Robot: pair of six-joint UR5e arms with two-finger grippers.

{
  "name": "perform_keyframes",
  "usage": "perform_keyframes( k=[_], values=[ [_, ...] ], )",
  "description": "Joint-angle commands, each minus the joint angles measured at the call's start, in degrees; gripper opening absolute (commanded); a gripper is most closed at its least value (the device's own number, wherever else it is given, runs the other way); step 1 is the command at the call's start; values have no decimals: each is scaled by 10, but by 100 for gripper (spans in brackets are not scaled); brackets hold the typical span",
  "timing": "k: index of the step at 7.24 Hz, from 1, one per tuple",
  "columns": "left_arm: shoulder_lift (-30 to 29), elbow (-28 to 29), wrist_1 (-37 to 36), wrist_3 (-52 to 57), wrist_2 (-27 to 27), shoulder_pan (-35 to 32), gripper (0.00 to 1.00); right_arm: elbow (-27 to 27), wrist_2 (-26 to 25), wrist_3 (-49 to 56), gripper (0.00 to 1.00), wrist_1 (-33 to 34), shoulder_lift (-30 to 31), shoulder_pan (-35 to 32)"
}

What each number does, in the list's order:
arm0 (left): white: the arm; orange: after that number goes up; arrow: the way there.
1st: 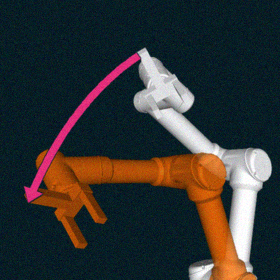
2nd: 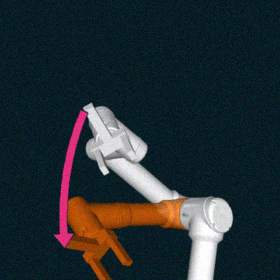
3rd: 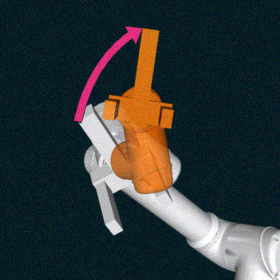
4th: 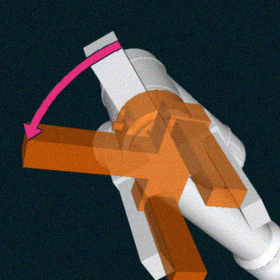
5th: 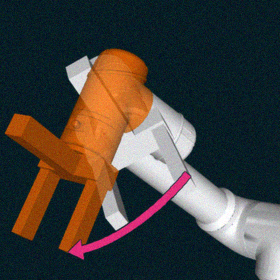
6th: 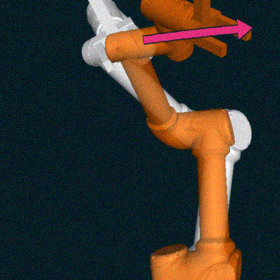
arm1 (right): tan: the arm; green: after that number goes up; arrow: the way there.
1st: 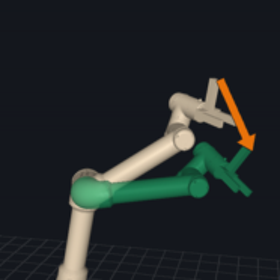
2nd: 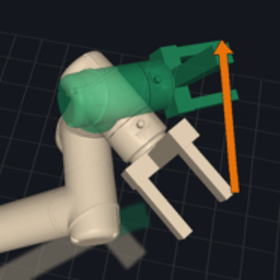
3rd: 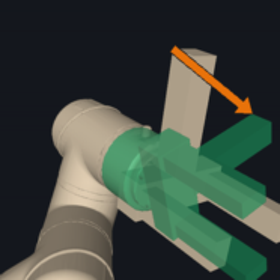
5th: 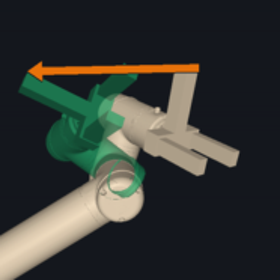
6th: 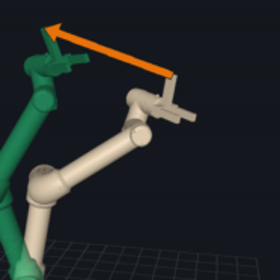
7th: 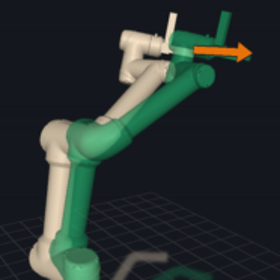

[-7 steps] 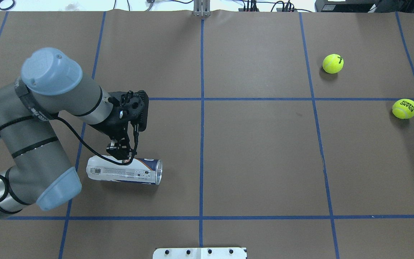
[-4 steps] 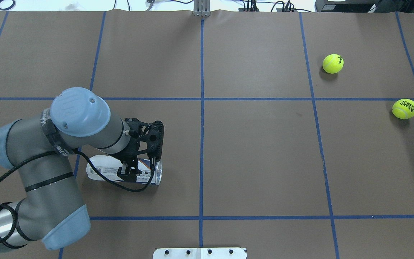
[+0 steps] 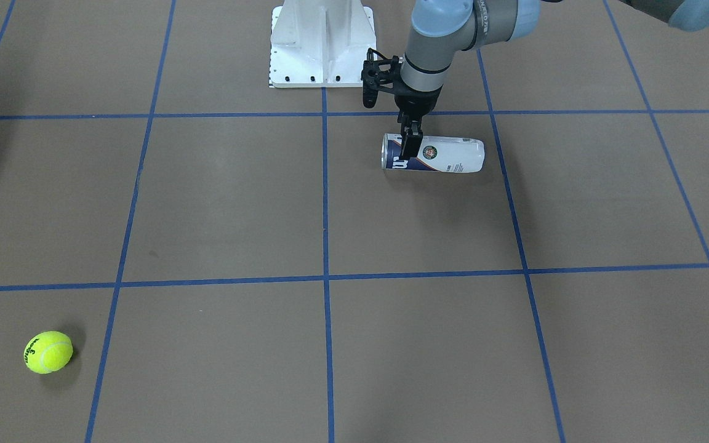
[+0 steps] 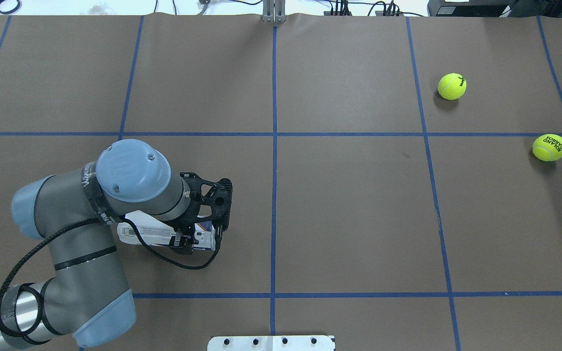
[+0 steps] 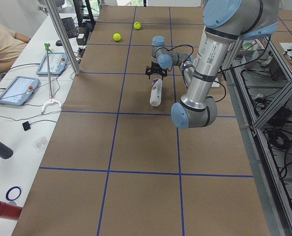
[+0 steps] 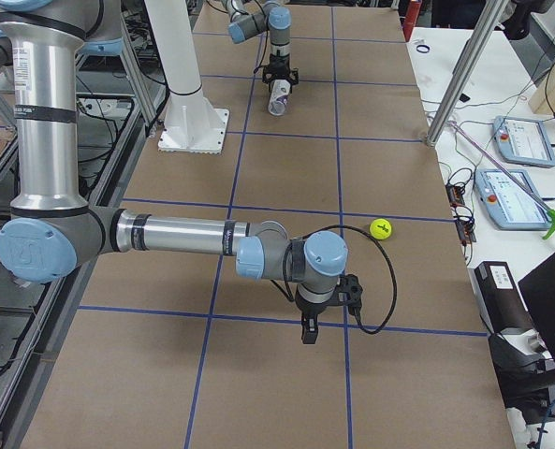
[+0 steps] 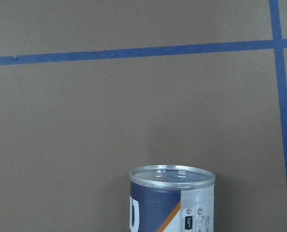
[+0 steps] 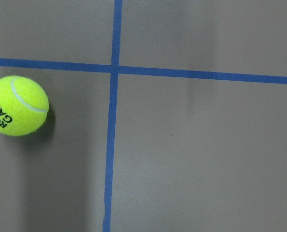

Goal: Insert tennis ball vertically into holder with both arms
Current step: 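Lower the left gripper and grasp the can near its open end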

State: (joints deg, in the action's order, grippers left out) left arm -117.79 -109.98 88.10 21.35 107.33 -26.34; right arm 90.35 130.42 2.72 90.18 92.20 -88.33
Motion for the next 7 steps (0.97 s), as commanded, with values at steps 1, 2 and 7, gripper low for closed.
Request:
perform_keyframes(
  k=[1,2,7],
  values=[
    [-2,8,1,-31,0,15,97,0,0,0,100,0,0,0],
    [-6,14,1,-32,0,16,97,0,0,0,100,0,0,0],
    [-23,86,65,-56,0,18,98,0,0,0,100,0,0,0]
  ],
)
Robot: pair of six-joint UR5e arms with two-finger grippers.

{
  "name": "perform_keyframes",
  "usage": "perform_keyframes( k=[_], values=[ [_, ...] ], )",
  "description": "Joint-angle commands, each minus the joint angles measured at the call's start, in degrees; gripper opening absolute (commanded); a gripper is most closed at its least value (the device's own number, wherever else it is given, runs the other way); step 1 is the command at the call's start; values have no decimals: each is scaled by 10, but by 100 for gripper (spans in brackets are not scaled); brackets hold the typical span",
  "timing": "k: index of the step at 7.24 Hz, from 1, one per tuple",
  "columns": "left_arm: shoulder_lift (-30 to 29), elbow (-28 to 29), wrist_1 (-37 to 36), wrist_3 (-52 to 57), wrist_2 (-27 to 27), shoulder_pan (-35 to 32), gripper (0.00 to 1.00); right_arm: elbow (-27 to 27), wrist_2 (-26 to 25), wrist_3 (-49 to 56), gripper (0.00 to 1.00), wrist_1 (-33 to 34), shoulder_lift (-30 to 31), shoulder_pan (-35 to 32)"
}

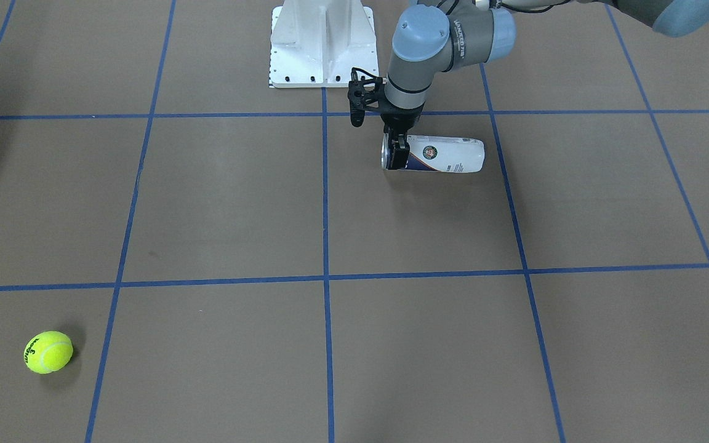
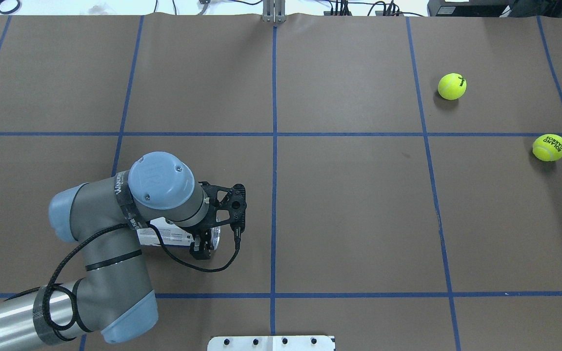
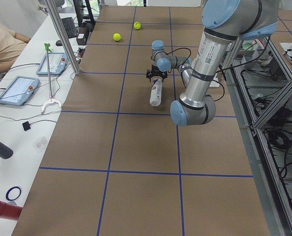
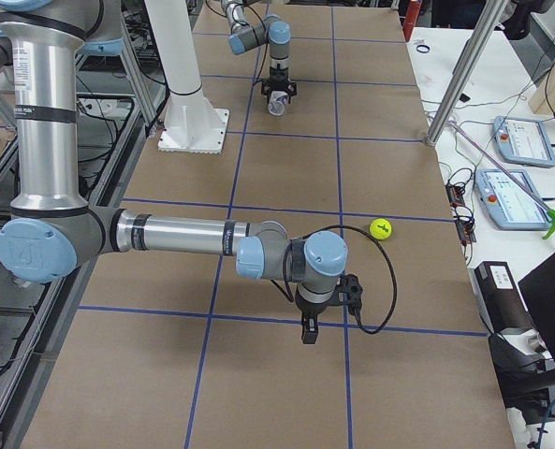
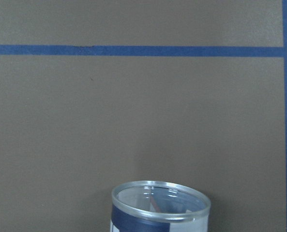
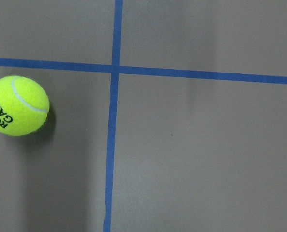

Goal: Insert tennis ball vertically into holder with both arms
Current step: 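Lower the left gripper and grasp the can near its open end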

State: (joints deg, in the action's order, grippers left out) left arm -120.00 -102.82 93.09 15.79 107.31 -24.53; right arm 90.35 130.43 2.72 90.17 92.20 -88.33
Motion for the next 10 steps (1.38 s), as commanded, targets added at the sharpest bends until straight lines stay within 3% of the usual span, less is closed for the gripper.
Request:
perform_keyframes(
  k=[1,8,10],
  values=[
    [0,16,16,0,0,1,98,0,0,0,100,0,0,0],
    [-1,30,19,-1,-11,9,97,0,0,0,100,0,0,0],
    [-1,30,19,-1,-11,11,89,0,0,0,100,0,0,0]
  ],
)
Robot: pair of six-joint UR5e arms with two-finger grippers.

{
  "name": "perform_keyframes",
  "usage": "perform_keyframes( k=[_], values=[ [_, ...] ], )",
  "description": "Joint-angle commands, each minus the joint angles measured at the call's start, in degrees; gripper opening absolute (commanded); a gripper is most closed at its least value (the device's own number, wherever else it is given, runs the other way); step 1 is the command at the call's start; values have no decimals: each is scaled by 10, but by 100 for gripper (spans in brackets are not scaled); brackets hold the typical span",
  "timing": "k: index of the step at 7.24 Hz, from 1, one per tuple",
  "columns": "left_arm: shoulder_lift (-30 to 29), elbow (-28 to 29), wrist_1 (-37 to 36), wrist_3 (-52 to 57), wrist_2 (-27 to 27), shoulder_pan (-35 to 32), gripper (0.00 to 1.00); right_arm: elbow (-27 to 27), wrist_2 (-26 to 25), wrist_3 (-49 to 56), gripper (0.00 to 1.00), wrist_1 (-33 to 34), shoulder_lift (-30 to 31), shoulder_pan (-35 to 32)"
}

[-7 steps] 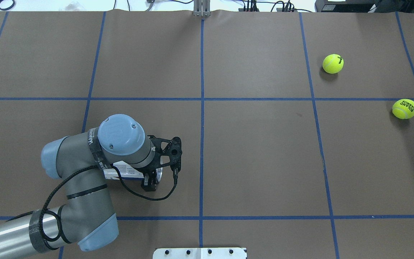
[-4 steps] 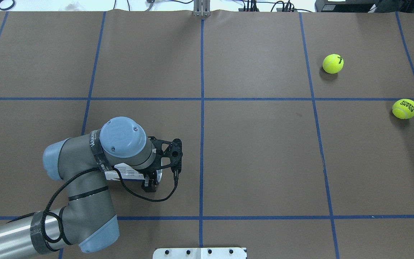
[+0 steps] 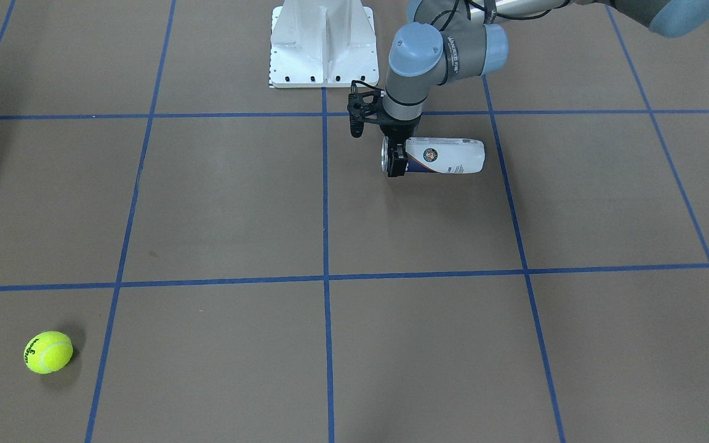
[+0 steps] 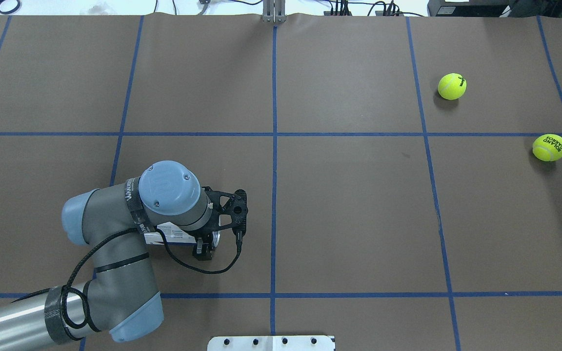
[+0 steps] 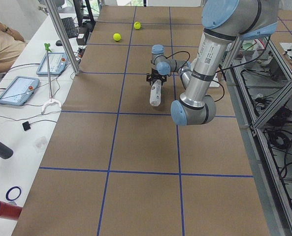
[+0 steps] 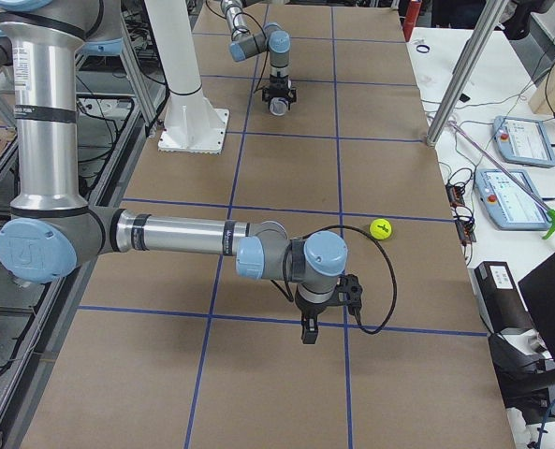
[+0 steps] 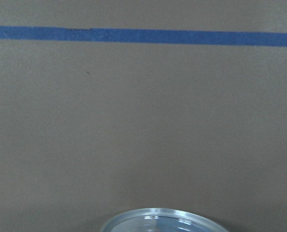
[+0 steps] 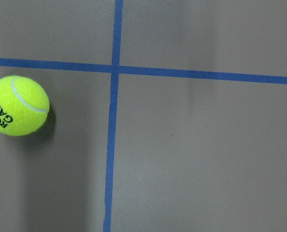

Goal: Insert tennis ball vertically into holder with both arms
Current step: 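Lower the left gripper and grasp the can near its open end, then lift and rotate the can upright with the left gripper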

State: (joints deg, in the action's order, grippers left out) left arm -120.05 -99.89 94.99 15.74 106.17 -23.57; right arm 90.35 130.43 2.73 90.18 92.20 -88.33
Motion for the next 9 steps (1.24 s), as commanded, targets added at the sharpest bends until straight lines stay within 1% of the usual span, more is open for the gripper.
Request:
perform_keyframes(
  k=[1,2,3,5,6,7,9],
  values=[
    [0,0,0,0,0,0,86,0,0,0,100,0,0,0],
    [1,0,0,0,0,0,82,0,0,0,100,0,0,0],
    [1,0,0,-1,0,0,75,0,0,0,100,0,0,0],
    [1,-7,1,-2,0,-1,70,0,0,0,100,0,0,0],
    [0,-12,12,-2,0,-2,69,0,0,0,100,0,0,0],
    [1,-17,40,-2,1,-4,68,0,0,0,100,0,0,0],
    [-10,-80,55,-13,1,-13,69,0,0,0,100,0,0,0]
  ],
)
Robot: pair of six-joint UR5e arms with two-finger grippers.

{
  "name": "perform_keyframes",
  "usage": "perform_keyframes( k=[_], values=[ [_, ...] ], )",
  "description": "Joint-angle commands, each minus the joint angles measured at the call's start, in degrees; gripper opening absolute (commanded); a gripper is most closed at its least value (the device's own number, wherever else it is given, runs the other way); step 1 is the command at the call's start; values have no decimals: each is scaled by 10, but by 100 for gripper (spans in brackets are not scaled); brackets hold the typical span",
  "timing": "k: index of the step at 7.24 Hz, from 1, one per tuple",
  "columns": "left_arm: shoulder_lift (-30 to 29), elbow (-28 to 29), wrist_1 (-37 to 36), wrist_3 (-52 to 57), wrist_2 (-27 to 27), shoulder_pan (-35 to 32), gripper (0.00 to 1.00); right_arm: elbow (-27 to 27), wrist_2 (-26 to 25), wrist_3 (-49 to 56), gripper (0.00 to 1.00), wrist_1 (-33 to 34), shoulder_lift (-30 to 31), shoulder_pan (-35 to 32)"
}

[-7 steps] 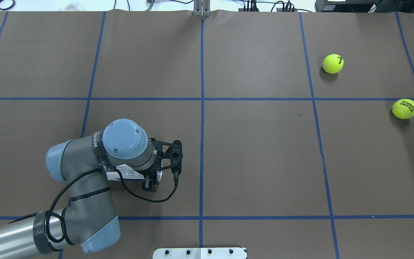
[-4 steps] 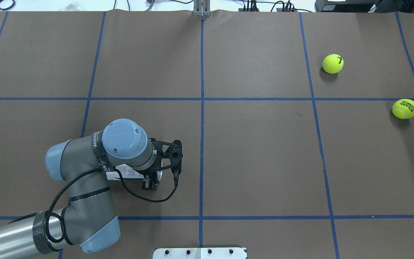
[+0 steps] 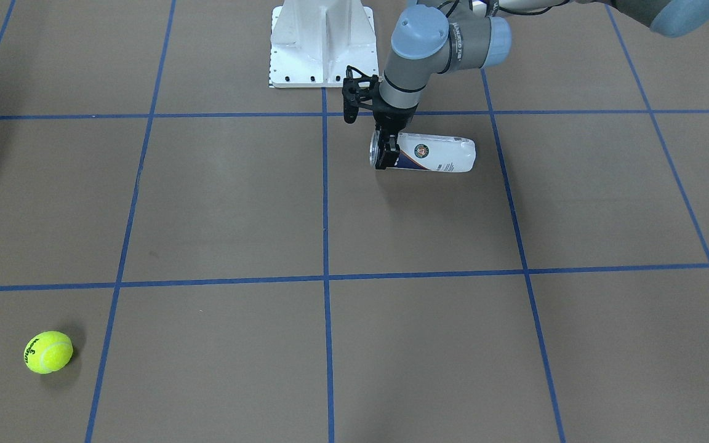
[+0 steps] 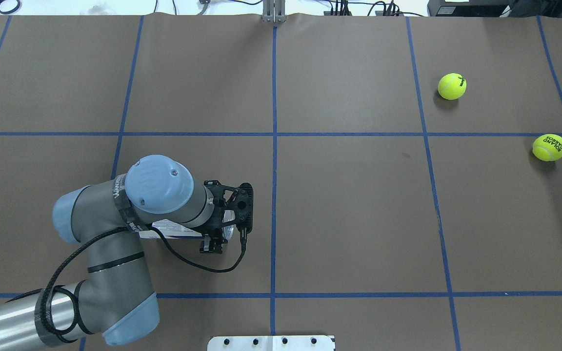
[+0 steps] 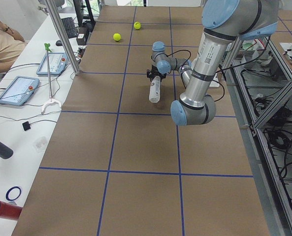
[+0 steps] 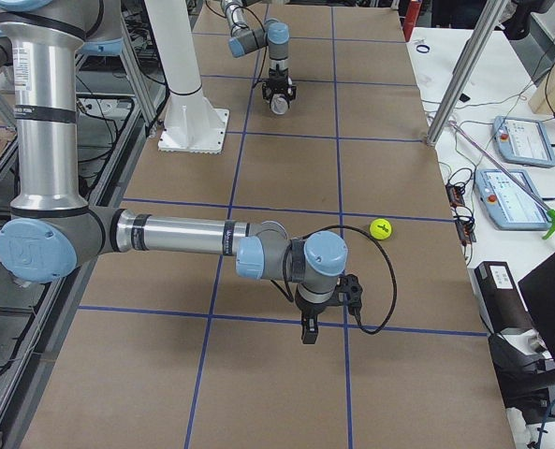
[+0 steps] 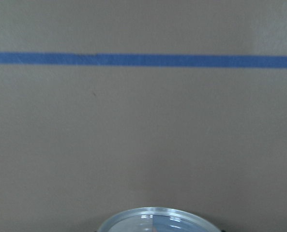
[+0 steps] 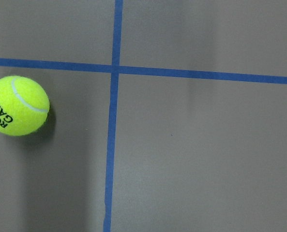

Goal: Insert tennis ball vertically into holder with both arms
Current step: 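Lift and rotate the can upright with the left gripper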

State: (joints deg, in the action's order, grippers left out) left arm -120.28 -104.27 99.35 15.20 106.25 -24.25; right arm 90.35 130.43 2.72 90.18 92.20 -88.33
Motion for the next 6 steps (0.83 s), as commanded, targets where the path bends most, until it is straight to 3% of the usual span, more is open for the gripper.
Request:
perform_keyframes(
  k=[1,4,6],
  values=[
    [-7,-57,56,-64,1,-9,69,0,1,0,100,0,0,0],
    [-8,-50,301,-260,-2,-10,69,0,1,0,100,0,0,0],
    [-10,-4,521,-341,-58,-10,69,0,12,0,100,0,1,0]
  ],
)
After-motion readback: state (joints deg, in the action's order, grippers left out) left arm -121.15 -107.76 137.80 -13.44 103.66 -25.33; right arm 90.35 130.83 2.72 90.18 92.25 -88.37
